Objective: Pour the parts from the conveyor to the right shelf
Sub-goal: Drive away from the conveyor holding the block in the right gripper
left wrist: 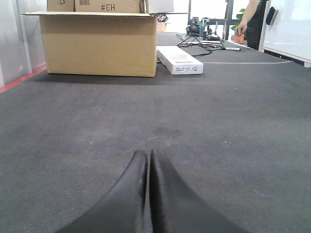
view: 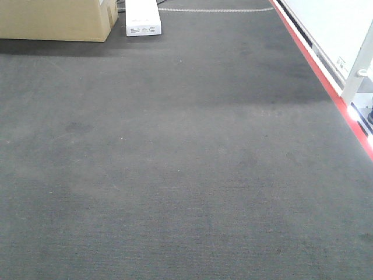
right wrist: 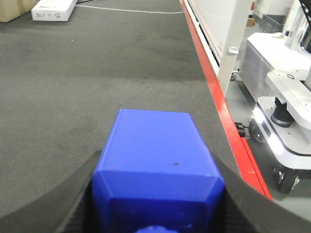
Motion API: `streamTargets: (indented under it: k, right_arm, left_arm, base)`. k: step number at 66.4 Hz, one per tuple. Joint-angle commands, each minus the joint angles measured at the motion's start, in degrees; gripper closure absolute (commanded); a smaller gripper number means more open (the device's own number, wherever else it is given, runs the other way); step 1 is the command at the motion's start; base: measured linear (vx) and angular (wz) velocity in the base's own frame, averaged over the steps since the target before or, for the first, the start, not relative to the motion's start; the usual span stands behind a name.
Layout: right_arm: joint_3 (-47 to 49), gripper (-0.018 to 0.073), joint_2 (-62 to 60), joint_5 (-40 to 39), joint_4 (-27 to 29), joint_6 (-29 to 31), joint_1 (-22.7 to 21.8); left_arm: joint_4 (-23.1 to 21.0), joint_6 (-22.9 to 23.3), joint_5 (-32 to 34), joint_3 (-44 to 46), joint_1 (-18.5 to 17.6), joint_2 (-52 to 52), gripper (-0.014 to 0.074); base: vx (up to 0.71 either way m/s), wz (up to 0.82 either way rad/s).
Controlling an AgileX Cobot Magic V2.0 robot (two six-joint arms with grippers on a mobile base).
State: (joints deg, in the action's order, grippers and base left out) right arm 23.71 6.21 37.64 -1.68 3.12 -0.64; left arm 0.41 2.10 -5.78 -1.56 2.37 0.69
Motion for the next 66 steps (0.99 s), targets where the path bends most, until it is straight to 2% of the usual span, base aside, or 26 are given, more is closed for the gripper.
streamTargets:
  k: [1,66]
  right_arm:
    - [1.5,0.0564,0.7,-5.1,-1.7,-1.7,-0.1]
    - [1.5,0.0564,0.7,-5.1,-1.6,-1.8,-0.1]
  left_arm:
    - [-0.4,0.5,4.5,1.1,-0.3,0.6,0.0603]
    - [-0.4,0.5,4.5,1.1,-0.3,0.6,0.0603]
  base:
    - [0.0,0.0]
    - [0.0,0.0]
